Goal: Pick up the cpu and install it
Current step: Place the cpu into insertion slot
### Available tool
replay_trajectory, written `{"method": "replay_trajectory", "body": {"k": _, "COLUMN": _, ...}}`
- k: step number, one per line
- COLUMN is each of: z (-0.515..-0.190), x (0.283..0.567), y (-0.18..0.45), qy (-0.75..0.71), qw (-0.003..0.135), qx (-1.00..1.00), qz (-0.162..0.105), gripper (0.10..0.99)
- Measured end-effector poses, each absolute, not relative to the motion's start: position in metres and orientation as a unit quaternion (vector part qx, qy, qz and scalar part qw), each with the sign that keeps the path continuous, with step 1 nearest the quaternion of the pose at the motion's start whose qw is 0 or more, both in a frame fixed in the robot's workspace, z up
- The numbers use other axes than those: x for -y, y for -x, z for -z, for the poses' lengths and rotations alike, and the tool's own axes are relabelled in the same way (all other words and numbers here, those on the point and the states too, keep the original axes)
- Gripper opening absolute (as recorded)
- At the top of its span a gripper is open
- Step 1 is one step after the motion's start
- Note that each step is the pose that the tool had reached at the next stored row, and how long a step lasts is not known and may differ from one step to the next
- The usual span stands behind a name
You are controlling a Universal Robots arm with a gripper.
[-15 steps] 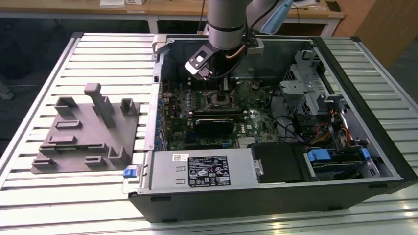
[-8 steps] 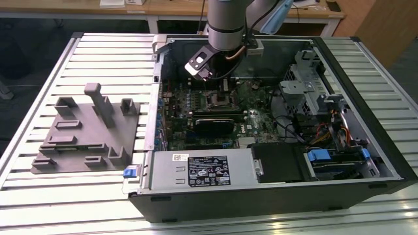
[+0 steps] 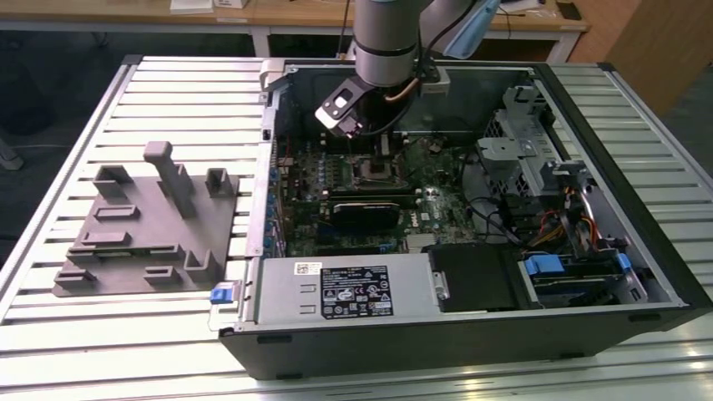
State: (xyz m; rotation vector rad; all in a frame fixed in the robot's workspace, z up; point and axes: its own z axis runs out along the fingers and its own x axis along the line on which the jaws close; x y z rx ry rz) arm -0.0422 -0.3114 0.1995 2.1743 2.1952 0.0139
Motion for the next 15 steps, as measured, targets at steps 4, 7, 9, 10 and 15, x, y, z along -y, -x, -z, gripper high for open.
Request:
{"method": "replay_trajectory", "body": {"k": 4, "z": -0.204, "x": 0.312, "y": 0.042, "qy": -0.703, "qw": 0.026, "qx": -0.71, "qz": -0.004, "gripper": 0.106}}
{"method": "replay_trajectory", "body": {"k": 7, "z": -0.209, "x": 0.312, "y": 0.042, "qy": -0.703, "qw": 0.026, "qx": -0.71, "qz": -0.004, "gripper": 0.106}}
{"method": "replay_trajectory", "body": {"k": 9, "z": -0.214, "x": 0.312, "y": 0.042, "qy": -0.703, "qw": 0.026, "qx": -0.71, "qz": -0.004, "gripper": 0.106}}
{"method": "replay_trajectory", "body": {"k": 10, "z": -0.217, "x": 0.312, "y": 0.042, "qy": -0.703, "qw": 0.026, "qx": -0.71, "qz": -0.004, "gripper": 0.106}}
{"method": "replay_trajectory", "body": {"k": 15, "z": -0.235, "x": 0.312, "y": 0.042, "qy": -0.703, "qw": 0.026, "qx": -0.71, "qz": -0.004, "gripper": 0.106}}
